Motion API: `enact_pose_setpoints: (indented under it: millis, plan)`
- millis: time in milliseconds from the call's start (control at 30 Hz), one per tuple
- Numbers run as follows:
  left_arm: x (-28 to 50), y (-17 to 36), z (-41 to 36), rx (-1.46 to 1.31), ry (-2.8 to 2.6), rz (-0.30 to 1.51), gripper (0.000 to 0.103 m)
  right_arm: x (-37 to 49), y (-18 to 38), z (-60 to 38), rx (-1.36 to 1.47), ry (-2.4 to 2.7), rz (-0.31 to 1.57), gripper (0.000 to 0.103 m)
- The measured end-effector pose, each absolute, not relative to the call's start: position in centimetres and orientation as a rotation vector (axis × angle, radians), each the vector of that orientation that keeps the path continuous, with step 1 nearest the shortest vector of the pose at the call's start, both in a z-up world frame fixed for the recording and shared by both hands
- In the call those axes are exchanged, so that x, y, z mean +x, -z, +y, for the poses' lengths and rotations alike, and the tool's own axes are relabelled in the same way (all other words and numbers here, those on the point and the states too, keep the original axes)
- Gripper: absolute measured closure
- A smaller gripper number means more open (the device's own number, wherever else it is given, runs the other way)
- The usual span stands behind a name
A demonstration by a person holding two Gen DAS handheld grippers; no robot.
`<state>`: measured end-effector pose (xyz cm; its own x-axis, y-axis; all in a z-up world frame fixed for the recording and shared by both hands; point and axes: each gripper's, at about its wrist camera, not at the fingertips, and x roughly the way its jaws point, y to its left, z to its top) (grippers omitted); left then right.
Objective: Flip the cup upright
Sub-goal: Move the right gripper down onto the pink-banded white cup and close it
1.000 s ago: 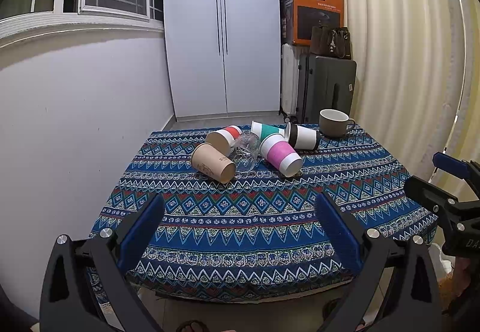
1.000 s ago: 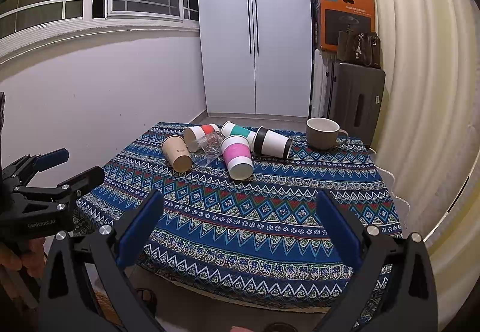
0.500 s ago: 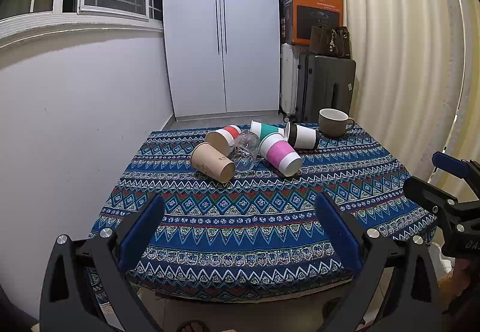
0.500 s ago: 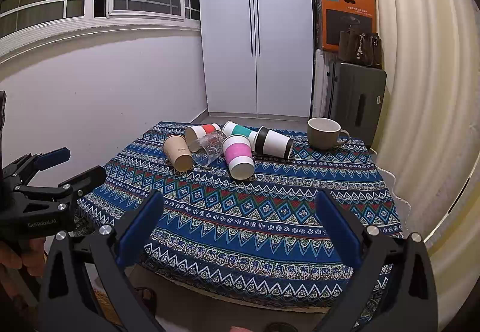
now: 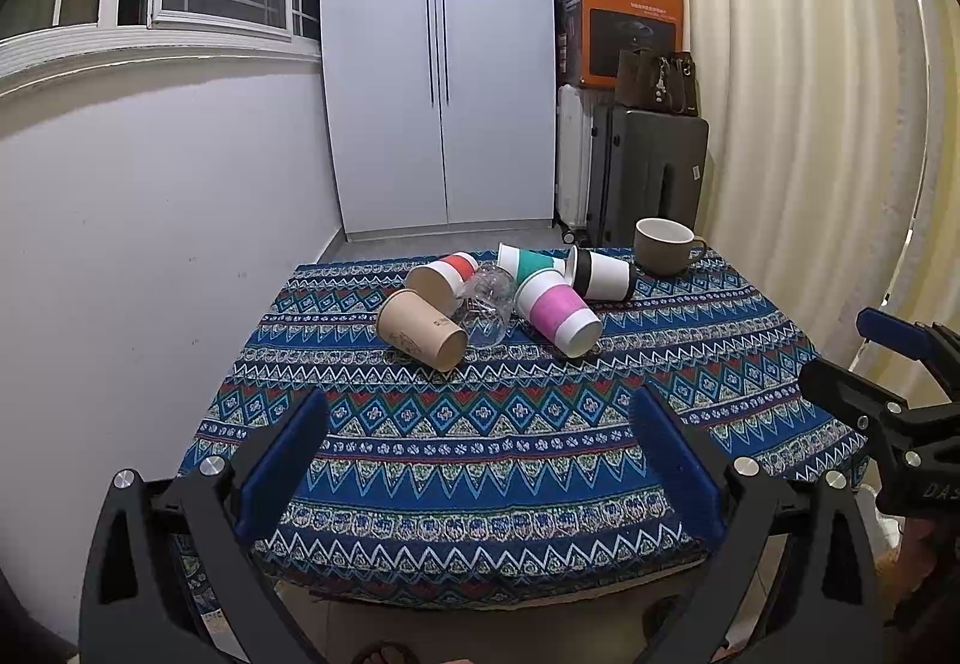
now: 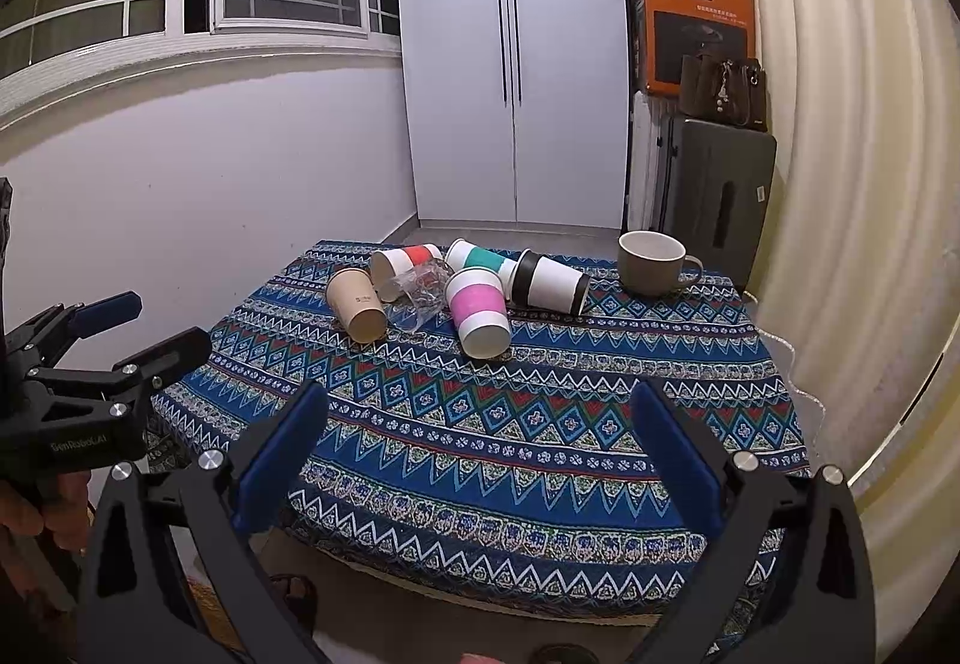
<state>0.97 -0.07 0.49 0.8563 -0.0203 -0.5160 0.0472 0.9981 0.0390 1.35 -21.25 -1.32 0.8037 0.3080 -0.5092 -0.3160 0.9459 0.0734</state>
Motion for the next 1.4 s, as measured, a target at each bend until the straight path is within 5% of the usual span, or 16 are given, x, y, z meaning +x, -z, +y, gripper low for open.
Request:
enact_pose_setpoints:
  millis: [833, 1400]
  plan:
    - [12.9, -2.9, 2.5, 0.050, 0.102, 0.661, 0.006, 15.6, 0.4, -18.2, -0.046, -0.438, 0.765, 0.003]
    - [21.5, 3.1, 3.7, 0.035, 0.123, 0.805, 0.006, 26.2, 6.6, -14.7, -0.075, -0.506, 1.014, 0.003]
